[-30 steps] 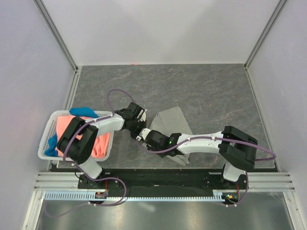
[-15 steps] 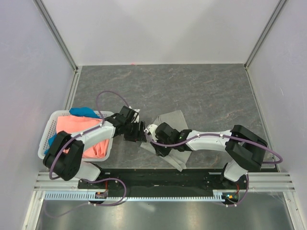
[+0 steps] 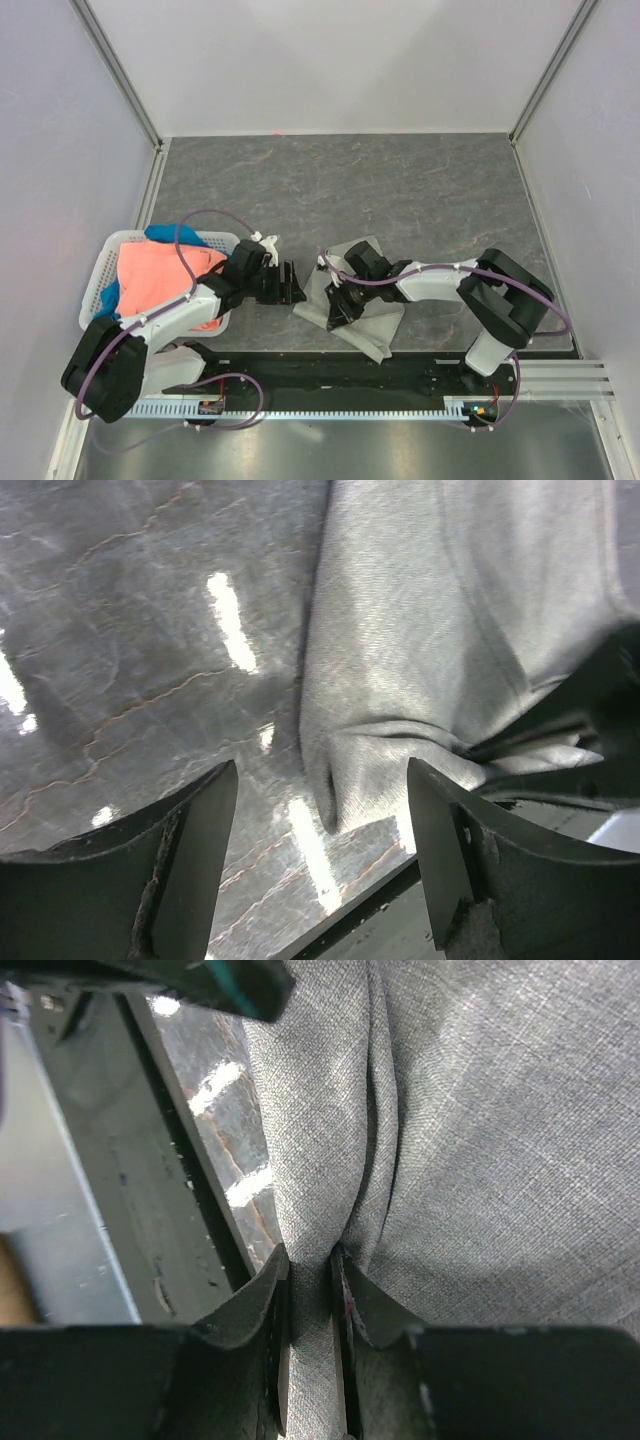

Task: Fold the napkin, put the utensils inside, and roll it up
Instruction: Roll the napkin with the utensil

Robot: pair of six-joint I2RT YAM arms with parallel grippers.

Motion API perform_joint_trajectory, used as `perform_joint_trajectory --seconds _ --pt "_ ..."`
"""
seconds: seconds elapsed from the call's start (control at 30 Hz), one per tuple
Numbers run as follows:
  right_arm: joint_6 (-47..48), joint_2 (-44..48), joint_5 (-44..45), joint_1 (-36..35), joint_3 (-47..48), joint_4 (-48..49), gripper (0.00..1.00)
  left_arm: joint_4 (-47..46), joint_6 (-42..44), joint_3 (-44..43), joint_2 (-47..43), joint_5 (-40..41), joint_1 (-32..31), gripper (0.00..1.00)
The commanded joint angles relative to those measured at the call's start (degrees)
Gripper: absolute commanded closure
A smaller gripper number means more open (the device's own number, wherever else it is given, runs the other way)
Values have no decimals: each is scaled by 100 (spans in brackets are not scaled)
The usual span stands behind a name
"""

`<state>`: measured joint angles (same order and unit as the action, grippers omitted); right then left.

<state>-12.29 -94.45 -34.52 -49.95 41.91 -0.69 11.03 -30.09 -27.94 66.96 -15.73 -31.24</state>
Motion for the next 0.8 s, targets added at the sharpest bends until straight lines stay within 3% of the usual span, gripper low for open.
perform_joint_trajectory --seconds 0.0,0.53,0.77 --pt "-19 -529 -1116 397 -157 -230 84 -821 -287 263 -227 -282 13 25" --pt "-1 -1637 -2111 1163 212 -89 87 -1717 -419 263 660 -624 13 30" --pt "25 -1681 -2041 1234 256 -98 87 -1507 -437 88 1301 -633 13 50"
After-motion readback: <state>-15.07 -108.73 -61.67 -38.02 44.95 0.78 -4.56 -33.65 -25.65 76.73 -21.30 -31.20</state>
